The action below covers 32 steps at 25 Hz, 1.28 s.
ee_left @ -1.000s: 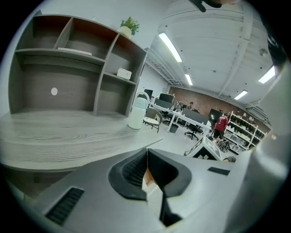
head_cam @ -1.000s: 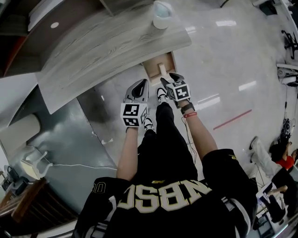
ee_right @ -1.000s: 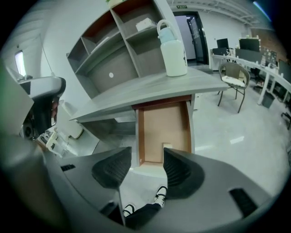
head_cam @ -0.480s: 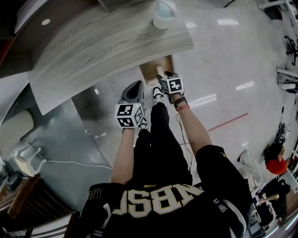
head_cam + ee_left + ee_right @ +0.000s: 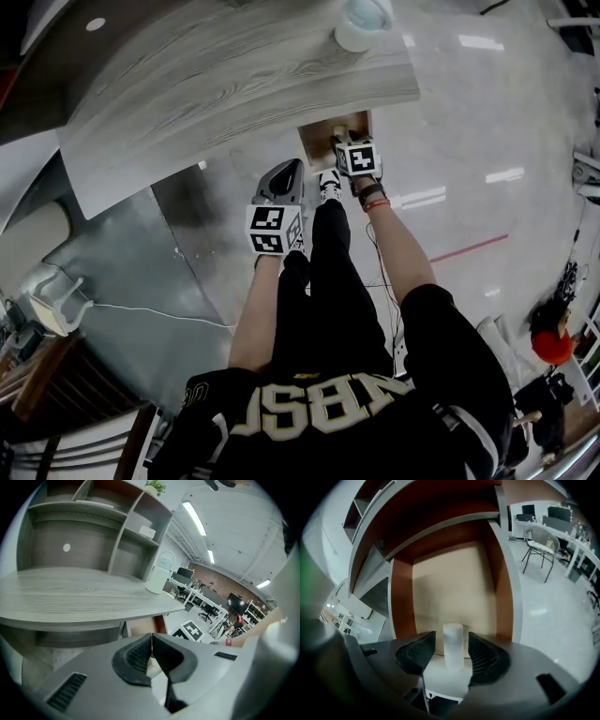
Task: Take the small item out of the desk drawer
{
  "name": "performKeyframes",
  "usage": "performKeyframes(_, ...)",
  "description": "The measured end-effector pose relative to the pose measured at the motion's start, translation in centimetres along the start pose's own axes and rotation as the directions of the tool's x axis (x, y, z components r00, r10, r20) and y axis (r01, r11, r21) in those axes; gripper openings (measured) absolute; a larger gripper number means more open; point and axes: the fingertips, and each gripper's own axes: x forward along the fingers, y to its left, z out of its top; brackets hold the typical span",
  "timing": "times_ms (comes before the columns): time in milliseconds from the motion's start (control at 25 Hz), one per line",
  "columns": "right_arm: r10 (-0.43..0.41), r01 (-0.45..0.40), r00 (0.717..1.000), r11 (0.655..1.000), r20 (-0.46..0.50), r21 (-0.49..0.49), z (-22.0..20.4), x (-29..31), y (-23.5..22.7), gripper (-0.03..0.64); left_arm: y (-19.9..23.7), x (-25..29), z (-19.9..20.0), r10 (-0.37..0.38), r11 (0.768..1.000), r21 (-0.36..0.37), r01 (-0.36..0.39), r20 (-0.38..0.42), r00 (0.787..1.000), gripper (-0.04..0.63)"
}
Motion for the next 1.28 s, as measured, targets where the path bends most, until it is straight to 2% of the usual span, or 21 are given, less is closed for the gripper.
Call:
performKeyframes(240, -0.007, 0.006, 1.000, 1.000, -0.027, -0.013, -0.1, 1.3, -0.1, 0.216, 0.1, 0.7, -0.2, 0.005, 1.000, 0.007, -0.005, -0.004, 1.000, 0.015)
performKeyframes(360, -0.007, 0.005, 0.998, 0.999, -0.059, -0.033, -0.6, 1.8, -0.1, 0.144, 0.4, 0.7, -0.2, 0.010, 1.000, 0.017, -0.010, -0.010, 1.000, 0.015)
performKeyframes(440, -0.002, -0.001, 0.998, 0.999, -0.068, -0.043, -0.6, 2.0, 0.0, 0.141, 0.4, 0.6, -0.1, 0.009, 1.000, 0.020, -0.009, -0.011, 1.000, 0.015)
performKeyframes(520, 0.010, -0.012, 0.998, 0.999, -0.063, -0.037, -0.4, 2.1, 0.1, 0.140, 0.4, 0.4, -0.1, 0.006, 0.999, 0.034, -0.005, -0.012, 1.000, 0.015)
performKeyframes(640, 0.041, -0.040, 0.998, 0.999, -0.042, 0.026, -0.5, 1.7, 0.2, 0.140, 0.1, 0.2, -0.6, -0.001, 0.997, 0.072, 0.003, -0.028, 1.000, 0.015)
performKeyframes(720, 0.053, -0.052, 0.998, 0.997, -0.028, 0.057, -0.5, 1.3, 0.3, 0.140, 0.0, 0.0, -0.6, 0.000, 0.997, 0.072, 0.001, -0.025, 1.000, 0.015)
performKeyframes(1000, 0.076, -0.075, 0.997, 0.994, -0.006, 0.080, -0.4, -1.2, 1.4, 0.138, 0.2, -0.9, 1.5, -0.011, 0.997, 0.079, 0.009, 0.024, 1.000, 0.015)
performKeyframes(1280, 0.069, -0.073, 0.997, 0.993, 0.041, 0.090, -0.6, -5.5, 2.6, 0.138, 0.7, -3.7, 2.3, 0.002, 0.997, 0.074, -0.003, 0.018, 1.000, 0.015)
